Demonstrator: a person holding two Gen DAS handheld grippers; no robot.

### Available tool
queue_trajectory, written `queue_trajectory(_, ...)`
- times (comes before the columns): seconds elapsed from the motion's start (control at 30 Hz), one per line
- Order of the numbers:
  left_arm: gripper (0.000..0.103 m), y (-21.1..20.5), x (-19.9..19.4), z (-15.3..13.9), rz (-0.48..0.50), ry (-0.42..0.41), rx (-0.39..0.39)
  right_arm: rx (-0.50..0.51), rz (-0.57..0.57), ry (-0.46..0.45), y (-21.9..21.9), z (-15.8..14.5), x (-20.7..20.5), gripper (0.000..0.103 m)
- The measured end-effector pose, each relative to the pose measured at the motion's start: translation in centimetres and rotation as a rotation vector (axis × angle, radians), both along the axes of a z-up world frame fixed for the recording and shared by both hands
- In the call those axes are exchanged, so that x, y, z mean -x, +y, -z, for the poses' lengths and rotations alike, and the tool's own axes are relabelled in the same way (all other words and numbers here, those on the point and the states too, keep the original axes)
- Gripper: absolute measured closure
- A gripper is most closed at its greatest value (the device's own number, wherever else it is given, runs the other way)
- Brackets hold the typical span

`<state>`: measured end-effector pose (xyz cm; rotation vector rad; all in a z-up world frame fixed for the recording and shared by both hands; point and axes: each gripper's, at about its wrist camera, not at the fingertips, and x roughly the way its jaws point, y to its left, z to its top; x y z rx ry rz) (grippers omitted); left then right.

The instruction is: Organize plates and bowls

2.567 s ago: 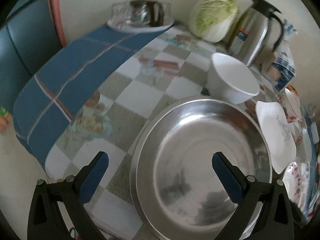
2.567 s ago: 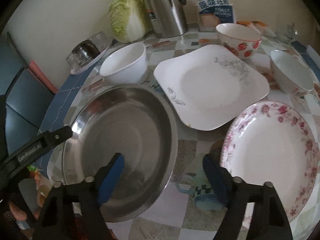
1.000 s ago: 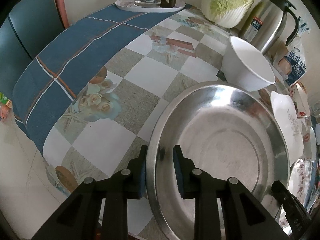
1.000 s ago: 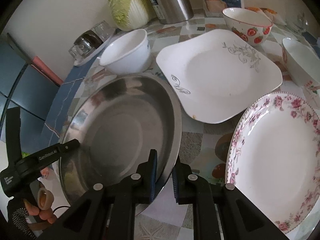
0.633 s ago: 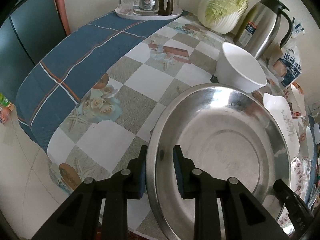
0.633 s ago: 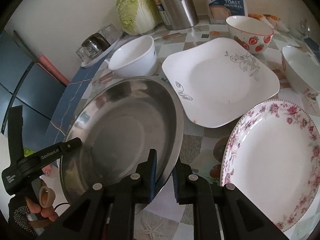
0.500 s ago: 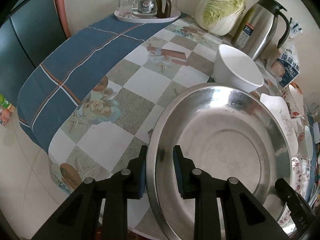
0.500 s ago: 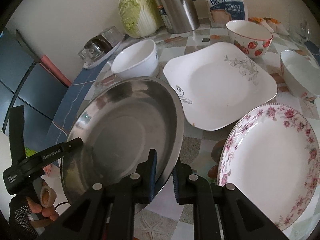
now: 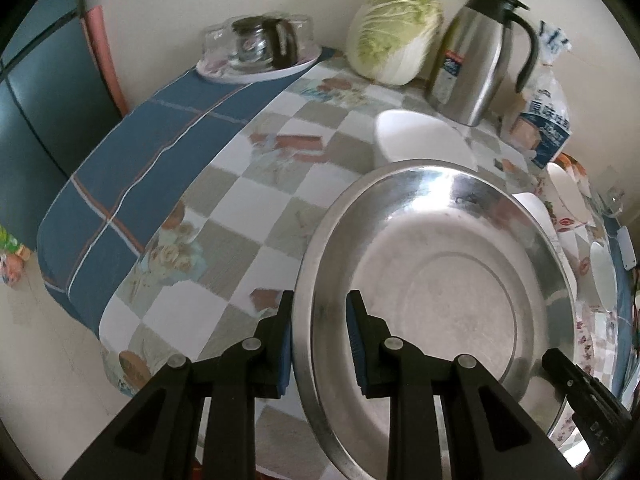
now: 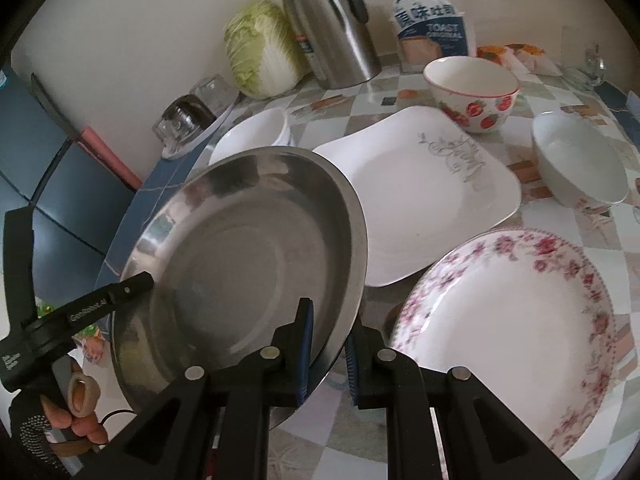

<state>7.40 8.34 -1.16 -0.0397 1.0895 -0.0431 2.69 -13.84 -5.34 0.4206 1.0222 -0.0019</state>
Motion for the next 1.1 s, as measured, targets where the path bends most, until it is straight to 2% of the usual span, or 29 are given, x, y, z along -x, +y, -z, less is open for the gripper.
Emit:
queue_trajectory(0.43,0.077,-6.1,-2.1,-0.9,0.089,-0.005,-0.031,-0.024,0.119,-0.035,-5.1,-0.4,0.3,0.087)
queue_trajectory(0.83,0.077,-10.4,-4.5,1.1,0.135,0.027,-0.019,0.008,0.187,-0.041,-9.1,0.1,-0.7,0.087)
queue_trajectory(1.1,0.077,-11.7,-6.1,2.1,0.143,0.04,0.012,0.026,0.206,-0.024,-10.5,1.0,-1.8,0.087)
